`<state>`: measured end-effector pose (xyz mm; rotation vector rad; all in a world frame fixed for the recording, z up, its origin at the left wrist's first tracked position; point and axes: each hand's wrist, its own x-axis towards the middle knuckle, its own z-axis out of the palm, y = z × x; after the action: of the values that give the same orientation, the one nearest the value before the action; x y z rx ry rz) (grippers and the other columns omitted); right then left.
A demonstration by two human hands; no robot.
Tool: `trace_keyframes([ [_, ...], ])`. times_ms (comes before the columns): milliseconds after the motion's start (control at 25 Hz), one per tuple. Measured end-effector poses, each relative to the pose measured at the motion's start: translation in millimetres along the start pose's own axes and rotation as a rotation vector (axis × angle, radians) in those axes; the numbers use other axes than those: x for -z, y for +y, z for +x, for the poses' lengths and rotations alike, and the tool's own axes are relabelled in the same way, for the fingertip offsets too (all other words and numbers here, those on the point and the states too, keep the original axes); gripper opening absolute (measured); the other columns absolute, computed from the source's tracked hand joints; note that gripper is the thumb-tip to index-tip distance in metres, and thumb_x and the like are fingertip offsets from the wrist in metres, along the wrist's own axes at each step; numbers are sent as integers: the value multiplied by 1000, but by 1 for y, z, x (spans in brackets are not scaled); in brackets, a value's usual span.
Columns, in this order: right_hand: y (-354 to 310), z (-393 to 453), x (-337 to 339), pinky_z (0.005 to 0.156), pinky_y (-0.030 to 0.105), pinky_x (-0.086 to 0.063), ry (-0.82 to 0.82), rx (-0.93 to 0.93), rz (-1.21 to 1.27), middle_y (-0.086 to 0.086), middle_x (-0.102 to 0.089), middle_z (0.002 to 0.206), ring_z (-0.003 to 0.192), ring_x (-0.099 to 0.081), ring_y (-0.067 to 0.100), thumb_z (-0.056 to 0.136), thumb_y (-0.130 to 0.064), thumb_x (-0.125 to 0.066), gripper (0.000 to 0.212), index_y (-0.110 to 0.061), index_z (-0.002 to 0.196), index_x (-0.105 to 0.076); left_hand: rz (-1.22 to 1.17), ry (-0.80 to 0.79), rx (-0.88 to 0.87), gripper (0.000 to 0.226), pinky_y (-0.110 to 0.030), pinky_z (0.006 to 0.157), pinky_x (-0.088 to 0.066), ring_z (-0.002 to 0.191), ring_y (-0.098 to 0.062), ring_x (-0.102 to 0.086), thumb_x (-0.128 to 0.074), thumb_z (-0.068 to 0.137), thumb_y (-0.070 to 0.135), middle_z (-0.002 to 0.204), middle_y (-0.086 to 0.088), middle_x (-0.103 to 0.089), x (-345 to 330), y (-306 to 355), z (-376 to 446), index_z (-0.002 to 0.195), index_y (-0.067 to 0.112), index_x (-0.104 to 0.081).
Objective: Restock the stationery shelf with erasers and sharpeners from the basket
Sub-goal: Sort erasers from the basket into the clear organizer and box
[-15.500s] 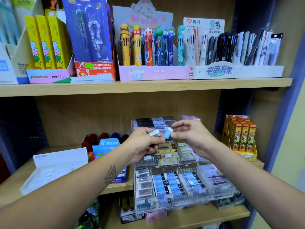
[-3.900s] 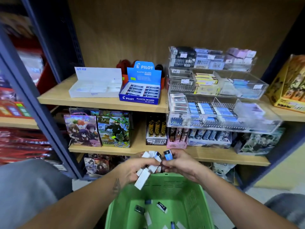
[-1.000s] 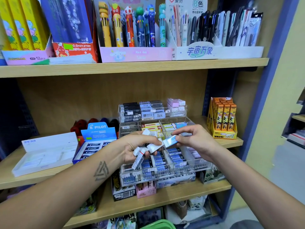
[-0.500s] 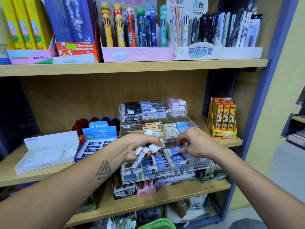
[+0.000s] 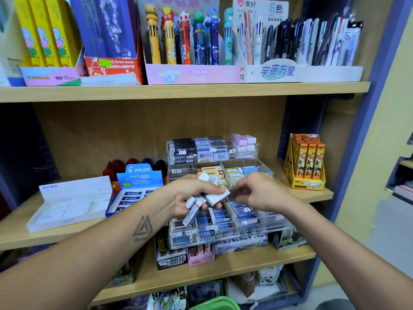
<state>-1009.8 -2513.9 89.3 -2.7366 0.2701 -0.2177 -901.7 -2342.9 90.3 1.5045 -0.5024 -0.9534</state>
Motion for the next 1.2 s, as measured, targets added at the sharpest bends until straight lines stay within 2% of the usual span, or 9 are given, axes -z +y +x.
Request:
trace_keyframes([
  [80,-13,-4,7,86,28,-58,-52,80,449,0,-70,109,95,-70,18,83,-5,-77,42,-17,122,-66,-1,-3,-15,24,-16,34,-42,58,-20,-67,-71,87,4,86,-18,-72,4,3,-2,110,-2,-64],
  [160,-24,-4,5,88,29,-58,-42,134,575,9,-70,108,96,-70,20,79,-1,-80,45,-9,121,-65,-3,-9,-15,27,-16,35,-42,58,-19,-65,-70,88,5,84,-18,-71,9,7,-6,113,-3,-64],
  [320,-49,9,3,75,21,-54,58,226,444,2,-72,90,79,-65,6,76,-10,-85,28,-13,102,-73,-2,8,-47,25,-17,35,-43,57,-20,-63,-73,86,10,80,-17,-69,31,16,-21,107,-1,-66],
  [520,-93,41,-10,78,38,-57,93,262,285,-2,-70,79,76,-67,16,69,-20,-89,25,-23,88,-72,151,154,-102,35,-19,36,-41,53,-18,-57,-79,84,23,77,-12,-68,77,24,-49,109,1,-68],
  [640,-117,64,-25,71,34,-55,88,228,215,-7,-66,66,65,-63,10,69,-25,-89,25,-24,80,-67,178,271,-106,25,-20,36,-39,49,-19,-52,-76,87,22,68,-13,-63,115,21,-68,97,2,-65],
  [800,-147,87,-46,69,23,-47,73,206,128,-9,-64,74,73,-63,10,75,-26,-85,27,-21,98,-72,115,456,-83,22,-20,36,-37,46,-20,-51,-70,89,6,69,-19,-62,164,8,-83,107,-2,-60],
  [960,-176,108,-68,72,20,-40,31,214,-1,-5,-69,86,84,-60,12,78,-31,-83,27,-18,100,-76,141,603,-102,18,-20,36,-35,44,-22,-49,-68,88,3,70,-22,-63,203,-3,-92,102,-1,-58],
  [1120,-211,133,-97,76,24,-45,-11,294,-90,1,-69,95,86,-60,15,80,-27,-80,21,-16,98,-75,165,753,-78,24,-22,35,-37,43,-22,-49,-67,88,1,88,-33,-68,246,-14,-106,109,-4,-55],
  [1200,-226,146,-109,74,28,-48,-24,313,-108,2,-67,94,88,-62,19,80,-22,-77,19,-17,97,-72,170,808,-80,20,-23,35,-37,42,-22,-48,-67,87,-1,86,-31,-67,265,-22,-113,104,-5,-56],
])
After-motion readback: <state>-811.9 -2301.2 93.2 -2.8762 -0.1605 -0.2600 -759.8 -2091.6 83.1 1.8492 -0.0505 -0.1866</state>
